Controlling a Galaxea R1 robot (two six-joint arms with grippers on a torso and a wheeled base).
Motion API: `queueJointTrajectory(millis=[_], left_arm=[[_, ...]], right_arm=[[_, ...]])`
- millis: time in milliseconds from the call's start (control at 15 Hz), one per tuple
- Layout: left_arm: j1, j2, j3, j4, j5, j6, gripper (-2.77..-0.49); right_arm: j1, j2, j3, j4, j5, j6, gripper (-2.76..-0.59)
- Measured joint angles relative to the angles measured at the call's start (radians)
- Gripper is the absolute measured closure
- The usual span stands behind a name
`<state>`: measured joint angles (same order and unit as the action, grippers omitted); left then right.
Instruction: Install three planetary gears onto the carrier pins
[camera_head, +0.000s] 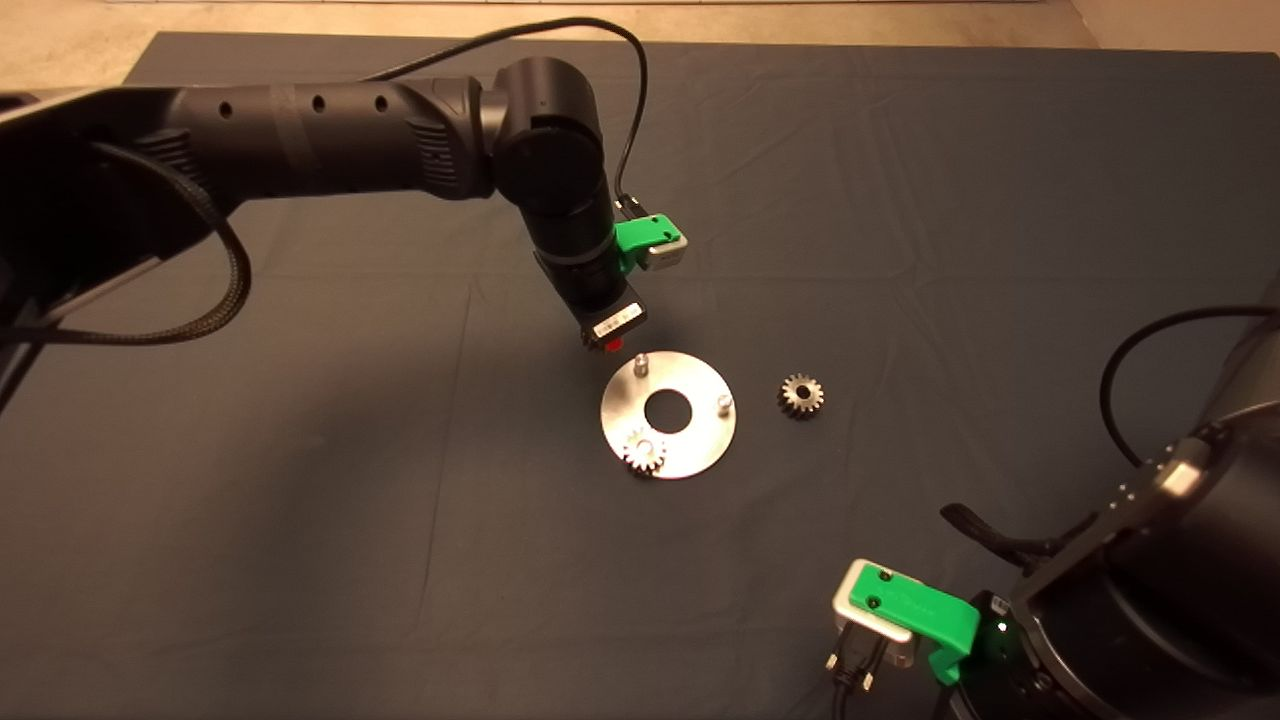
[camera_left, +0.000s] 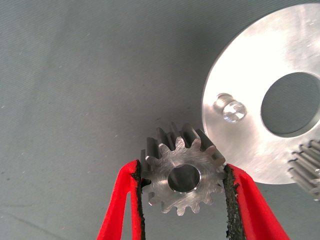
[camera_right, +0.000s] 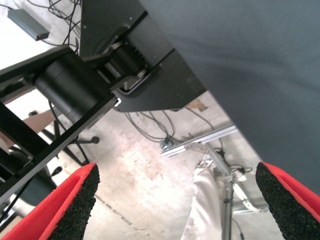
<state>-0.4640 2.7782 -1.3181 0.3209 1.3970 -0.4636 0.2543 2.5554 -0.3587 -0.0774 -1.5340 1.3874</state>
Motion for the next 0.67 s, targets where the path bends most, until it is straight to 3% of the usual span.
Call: queueJointTrajectory(millis=[467,667], left_arm=[[-0.027,0.02,-0.001,-0.004,0.0,0.0,-0.7],[-0.028,0.028,-0.002,-0.02,0.002,0.0,-0.7]], right_arm=[[-0.061,-0.018,0.005,0.0,0.0,-0.002,-2.33],[-0.08,-0.022,0.005,0.0,0.0,-0.002,-2.33]])
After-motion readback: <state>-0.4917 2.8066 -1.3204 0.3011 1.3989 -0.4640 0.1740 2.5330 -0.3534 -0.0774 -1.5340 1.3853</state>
